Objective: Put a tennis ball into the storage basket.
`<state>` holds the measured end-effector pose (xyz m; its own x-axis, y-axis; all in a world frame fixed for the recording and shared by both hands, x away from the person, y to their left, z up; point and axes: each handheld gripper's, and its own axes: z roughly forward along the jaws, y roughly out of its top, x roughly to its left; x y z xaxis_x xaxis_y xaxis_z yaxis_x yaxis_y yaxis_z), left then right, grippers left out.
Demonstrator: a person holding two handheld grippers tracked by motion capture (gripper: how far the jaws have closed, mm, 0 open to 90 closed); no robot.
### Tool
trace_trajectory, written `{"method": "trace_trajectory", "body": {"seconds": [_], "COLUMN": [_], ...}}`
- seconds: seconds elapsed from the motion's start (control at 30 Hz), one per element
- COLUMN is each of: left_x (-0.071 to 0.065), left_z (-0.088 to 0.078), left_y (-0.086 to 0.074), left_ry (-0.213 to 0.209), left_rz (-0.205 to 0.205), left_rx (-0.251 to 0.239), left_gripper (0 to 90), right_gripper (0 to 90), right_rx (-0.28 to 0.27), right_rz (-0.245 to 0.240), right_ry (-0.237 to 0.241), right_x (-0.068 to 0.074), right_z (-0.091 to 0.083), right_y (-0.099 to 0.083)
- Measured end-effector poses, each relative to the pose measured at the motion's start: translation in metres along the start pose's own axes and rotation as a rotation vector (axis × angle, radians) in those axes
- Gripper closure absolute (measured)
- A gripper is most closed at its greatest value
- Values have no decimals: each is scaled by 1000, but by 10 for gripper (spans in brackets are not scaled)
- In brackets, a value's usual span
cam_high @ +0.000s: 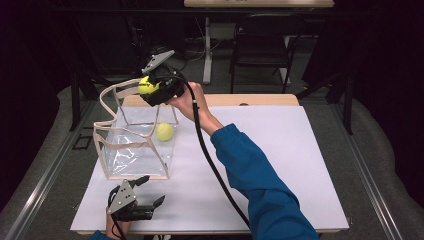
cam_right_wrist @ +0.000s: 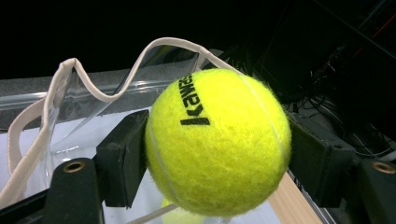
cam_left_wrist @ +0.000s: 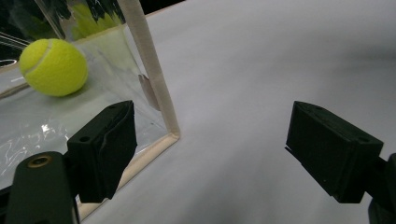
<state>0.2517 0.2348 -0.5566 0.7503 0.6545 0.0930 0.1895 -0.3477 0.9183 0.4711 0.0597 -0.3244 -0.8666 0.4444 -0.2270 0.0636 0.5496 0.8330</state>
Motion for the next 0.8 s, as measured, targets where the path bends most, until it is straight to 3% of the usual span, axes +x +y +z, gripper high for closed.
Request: {"method": "trace_trajectory", "body": {"seconds": [0.8], "left_x": [0], "left_z": [-1], "left_y": [0], "left_ry": [-1], "left_rz": [-3], "left_rx": [-3], "left_gripper": [160], "right_gripper": [266], "right_rx": [23], "right_rz": [2], "right_ry": [13], "right_x": [7], "right_z": [19], "right_y": [0]}}
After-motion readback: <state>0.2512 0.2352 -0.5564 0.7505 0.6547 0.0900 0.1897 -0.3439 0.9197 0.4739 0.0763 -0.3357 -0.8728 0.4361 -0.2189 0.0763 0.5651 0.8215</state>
